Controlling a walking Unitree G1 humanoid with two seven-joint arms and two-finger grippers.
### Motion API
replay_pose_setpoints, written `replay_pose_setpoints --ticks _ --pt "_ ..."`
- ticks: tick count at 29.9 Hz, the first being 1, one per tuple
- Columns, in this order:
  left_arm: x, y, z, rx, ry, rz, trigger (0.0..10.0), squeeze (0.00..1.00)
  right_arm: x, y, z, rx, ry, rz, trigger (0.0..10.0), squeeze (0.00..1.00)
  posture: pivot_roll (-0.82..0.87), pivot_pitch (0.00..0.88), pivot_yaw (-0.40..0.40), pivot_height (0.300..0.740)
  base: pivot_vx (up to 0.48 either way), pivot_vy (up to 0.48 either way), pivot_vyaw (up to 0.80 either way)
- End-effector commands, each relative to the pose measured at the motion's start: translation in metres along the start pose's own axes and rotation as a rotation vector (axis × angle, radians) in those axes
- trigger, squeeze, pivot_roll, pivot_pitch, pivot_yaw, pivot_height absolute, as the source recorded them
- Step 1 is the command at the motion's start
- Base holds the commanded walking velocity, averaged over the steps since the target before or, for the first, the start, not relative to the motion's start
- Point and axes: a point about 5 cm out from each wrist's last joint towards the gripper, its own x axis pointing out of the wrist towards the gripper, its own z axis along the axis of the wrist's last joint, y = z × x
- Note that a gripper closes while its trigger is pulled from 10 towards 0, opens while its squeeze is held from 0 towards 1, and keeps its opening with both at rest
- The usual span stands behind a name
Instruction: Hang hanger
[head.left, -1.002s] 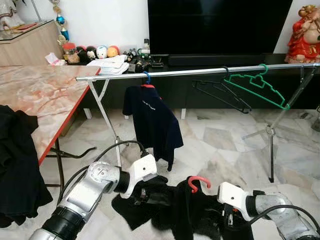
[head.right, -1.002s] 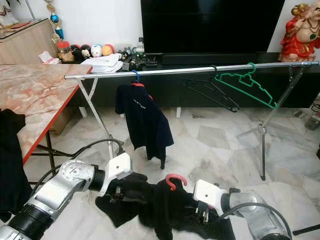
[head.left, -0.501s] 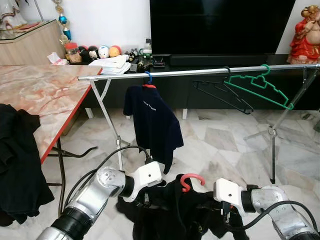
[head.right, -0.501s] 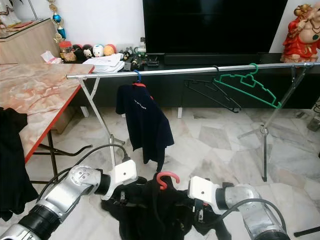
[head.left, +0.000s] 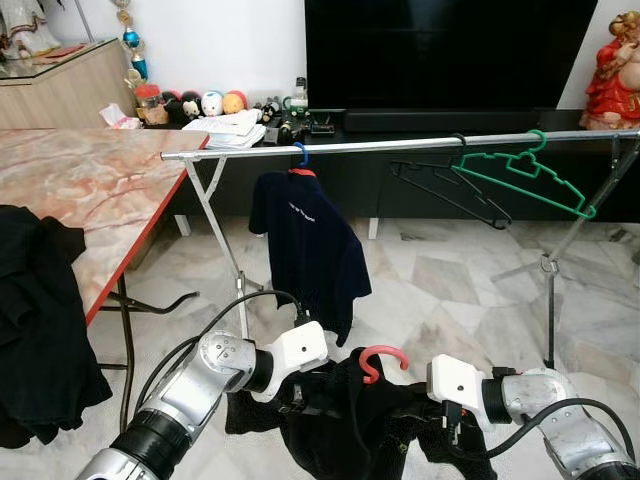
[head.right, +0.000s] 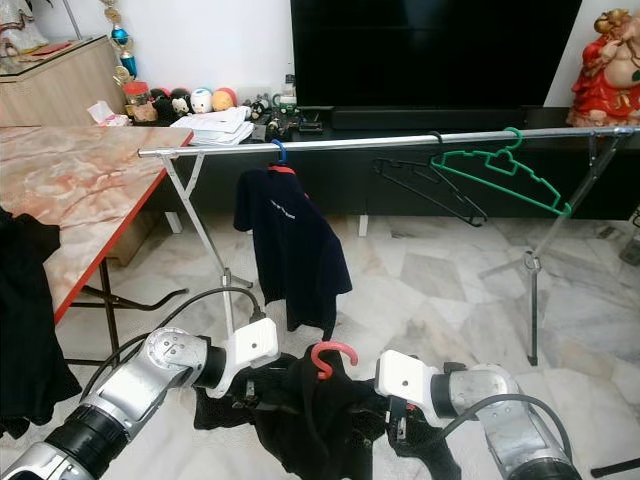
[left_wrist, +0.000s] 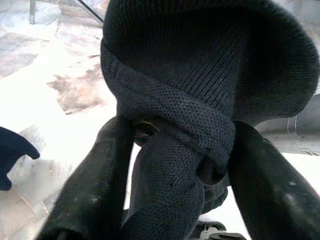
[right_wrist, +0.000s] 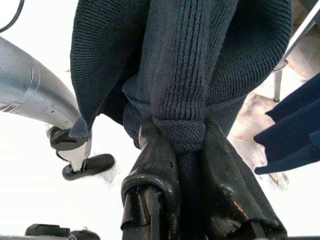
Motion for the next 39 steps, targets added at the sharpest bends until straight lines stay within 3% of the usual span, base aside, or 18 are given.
replay_pose_setpoints --ticks 1,26,27,28,29,30,32,34,35,39 --pt "0.000 0.000 0.003 0.003 -0.013 -0.011 0.0 0.00 0.000 -0.007 0.016 -0.043 -0.066 -0.019 0.0 0.00 -0.07 0.000 0.053 0.740 0.000 0.000 0.00" --pt "0.001 -0.001 0.004 0.000 -0.017 -0.024 0.0 0.00 0.000 -0.007 0.016 -0.042 -0.067 -0.019 0.0 0.00 -0.07 0.000 0.053 0.740 0.000 0.000 0.00" --pt "0.003 -0.006 0.006 -0.005 -0.037 -0.070 0.0 0.00 0.000 -0.009 0.019 -0.041 -0.079 -0.013 2.5 0.00 -0.08 0.000 0.046 0.740 0.000 0.000 0.00" --pt "0.005 -0.009 0.008 -0.014 -0.058 -0.102 0.0 0.00 0.000 -0.012 0.020 -0.032 -0.083 -0.015 4.4 0.00 -0.08 0.000 0.043 0.740 0.000 0.000 0.00" --pt "0.007 -0.013 0.010 -0.025 -0.080 -0.131 0.0 0.00 0.001 -0.013 0.020 -0.022 -0.084 -0.012 10.0 0.00 -0.08 0.000 0.044 0.740 0.000 0.000 0.00" --pt "0.007 -0.013 0.010 -0.026 -0.081 -0.131 0.0 0.00 0.001 -0.013 0.019 -0.018 -0.083 -0.008 10.0 0.00 -0.08 0.000 0.044 0.740 0.000 0.000 0.00" --pt "0.007 -0.013 0.010 -0.029 -0.080 -0.128 0.0 0.00 0.001 -0.013 0.020 0.003 -0.087 -0.001 10.0 0.93 -0.08 0.000 0.043 0.740 0.000 0.000 0.00" --pt "0.007 -0.013 0.009 -0.030 -0.080 -0.127 0.0 0.00 0.001 -0.013 0.020 0.002 -0.088 0.001 10.0 0.93 -0.08 0.000 0.040 0.740 0.000 0.000 0.00" --pt "0.005 -0.013 0.009 -0.031 -0.082 -0.121 0.0 0.00 0.000 -0.013 0.021 0.000 -0.089 0.015 10.0 1.00 -0.08 0.000 0.040 0.740 0.000 0.000 0.00" --pt "-0.001 -0.012 0.004 -0.038 -0.075 -0.108 0.0 0.00 -0.005 -0.013 0.023 -0.008 -0.081 0.055 10.0 1.00 -0.09 0.000 0.045 0.740 0.000 0.000 0.00"
